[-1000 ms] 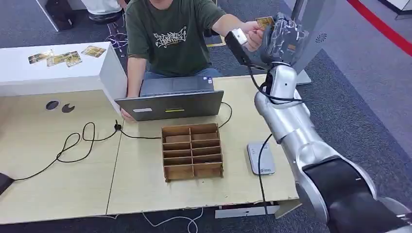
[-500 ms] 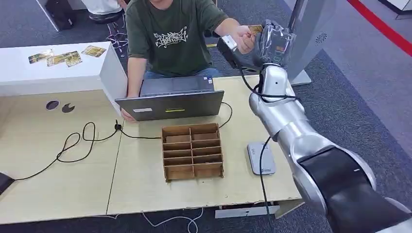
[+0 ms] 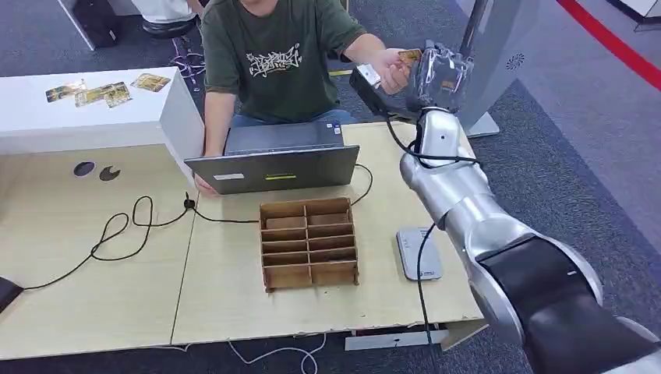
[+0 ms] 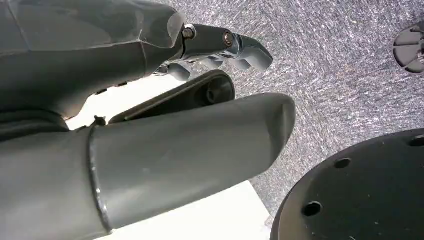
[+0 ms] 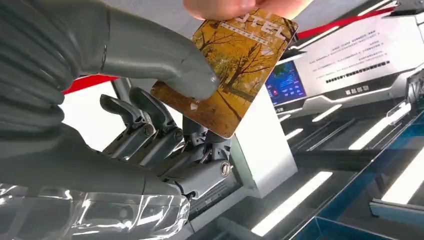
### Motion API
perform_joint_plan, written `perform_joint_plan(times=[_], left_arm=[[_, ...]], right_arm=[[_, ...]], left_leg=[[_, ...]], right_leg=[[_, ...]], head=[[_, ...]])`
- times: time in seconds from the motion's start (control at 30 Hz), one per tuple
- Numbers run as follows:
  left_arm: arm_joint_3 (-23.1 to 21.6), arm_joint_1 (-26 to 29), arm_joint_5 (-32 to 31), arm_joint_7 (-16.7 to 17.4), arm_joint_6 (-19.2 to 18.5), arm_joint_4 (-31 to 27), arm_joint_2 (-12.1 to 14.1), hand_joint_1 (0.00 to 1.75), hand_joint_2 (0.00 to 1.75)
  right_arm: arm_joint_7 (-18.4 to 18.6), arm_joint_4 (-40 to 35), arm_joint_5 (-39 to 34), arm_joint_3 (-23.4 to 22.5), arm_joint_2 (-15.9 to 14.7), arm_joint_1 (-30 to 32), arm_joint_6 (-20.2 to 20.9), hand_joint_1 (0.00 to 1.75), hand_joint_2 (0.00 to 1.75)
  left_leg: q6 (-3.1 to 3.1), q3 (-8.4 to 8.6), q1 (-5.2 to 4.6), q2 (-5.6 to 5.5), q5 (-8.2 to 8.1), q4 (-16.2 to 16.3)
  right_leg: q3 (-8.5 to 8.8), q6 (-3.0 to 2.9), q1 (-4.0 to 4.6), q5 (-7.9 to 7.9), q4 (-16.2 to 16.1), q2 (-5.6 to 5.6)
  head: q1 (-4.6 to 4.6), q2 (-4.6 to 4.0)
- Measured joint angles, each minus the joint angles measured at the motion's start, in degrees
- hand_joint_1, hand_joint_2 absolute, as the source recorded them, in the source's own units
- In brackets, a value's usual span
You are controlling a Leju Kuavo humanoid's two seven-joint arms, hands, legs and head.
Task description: Pass the card to the sensor for recognition and then transmit it.
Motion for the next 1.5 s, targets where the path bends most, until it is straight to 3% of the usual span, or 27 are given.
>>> perform_joint_plan(times=[0.03,0.07,0.1,0.9,1.5], left_arm=[[0.0,0.0,0.0,0.0,0.0,0.0,0.0,0.00,0.00],[0.0,0.0,0.0,0.0,0.0,0.0,0.0,0.00,0.00],[0.0,0.0,0.0,0.0,0.0,0.0,0.0,0.00,0.00],[-0.2,-0.1,0.4,0.1,0.1,0.0,0.0,0.00,0.00],[-0.2,0.0,1.8,0.2,0.8,0.0,-0.2,0.00,0.00]], right_arm=[[0.0,0.0,0.0,0.0,0.0,0.0,0.0,1.34,1.75],[0.0,0.1,0.0,0.0,0.0,0.0,0.0,0.80,1.75],[0.0,0.2,-0.2,0.0,0.0,0.0,0.0,0.00,1.75],[-1.0,0.1,-0.1,-1.5,0.0,0.1,-0.5,0.00,1.75],[-1.6,-7.0,-0.4,-3.8,-1.0,3.1,-0.5,0.00,1.75]], left_leg=[[0.00,0.00,0.00,0.00,0.00,0.0],[0.00,0.00,0.00,0.00,0.00,0.0],[0.00,0.00,0.00,0.00,0.00,0.0],[0.00,0.01,0.00,0.01,0.00,0.0],[0.00,0.01,0.00,0.02,0.00,0.0]], right_leg=[[0.00,0.00,0.00,0.00,0.0,0.00],[0.00,0.00,0.00,0.00,0.0,0.00],[0.00,0.00,0.00,0.00,0.0,0.00],[0.00,0.00,0.00,0.01,0.0,0.01],[-0.02,0.00,0.00,0.01,0.0,0.02]], head=[[0.00,0.00],[0.00,-0.02],[0.00,-0.02],[0.00,-0.02],[0.00,0.00]])
